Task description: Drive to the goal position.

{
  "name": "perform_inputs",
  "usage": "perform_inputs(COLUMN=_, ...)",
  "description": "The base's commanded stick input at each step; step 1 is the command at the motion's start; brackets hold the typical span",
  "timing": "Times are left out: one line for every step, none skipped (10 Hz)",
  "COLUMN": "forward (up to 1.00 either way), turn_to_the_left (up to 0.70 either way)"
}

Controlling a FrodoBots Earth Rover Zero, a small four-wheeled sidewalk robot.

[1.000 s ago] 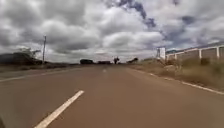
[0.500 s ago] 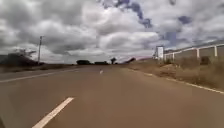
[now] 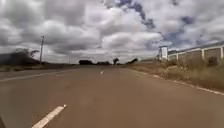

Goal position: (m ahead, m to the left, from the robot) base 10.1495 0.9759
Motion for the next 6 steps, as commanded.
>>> perform_inputs(forward=0.85, turn_to_the_left=0.00)
perform_inputs(forward=0.85, turn_to_the_left=0.00)
perform_inputs(forward=0.85, turn_to_the_left=0.00)
perform_inputs(forward=0.85, turn_to_the_left=0.00)
perform_inputs(forward=0.85, turn_to_the_left=0.00)
perform_inputs(forward=0.85, turn_to_the_left=0.00)
